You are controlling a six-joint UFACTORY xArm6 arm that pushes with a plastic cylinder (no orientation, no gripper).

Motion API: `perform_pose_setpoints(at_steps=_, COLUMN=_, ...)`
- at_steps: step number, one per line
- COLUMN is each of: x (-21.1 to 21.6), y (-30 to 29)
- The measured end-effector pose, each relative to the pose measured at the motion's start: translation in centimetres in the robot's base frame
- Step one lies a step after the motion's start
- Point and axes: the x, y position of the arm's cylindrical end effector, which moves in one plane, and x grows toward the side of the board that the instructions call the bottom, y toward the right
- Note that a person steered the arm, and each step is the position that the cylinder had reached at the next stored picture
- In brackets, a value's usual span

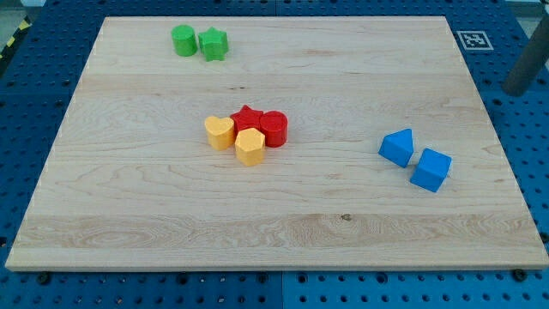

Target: Move blue cube along with blue triangle towards top right

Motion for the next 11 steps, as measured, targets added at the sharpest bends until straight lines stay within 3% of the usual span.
perform_pose_setpoints(at_steps=3, x=17.4, y=-1.9)
perform_pose_setpoints(at_steps=4, x=18.0, y=-7.8)
perform_pose_setpoints(at_steps=6, x=11.0, y=-20.0)
perform_pose_setpoints(at_steps=7, x=6.2, y=-22.8)
perform_pose_setpoints(at_steps=9, x=-0.4, y=-25.5)
perform_pose_setpoints(at_steps=11, x=-0.9, y=-25.0)
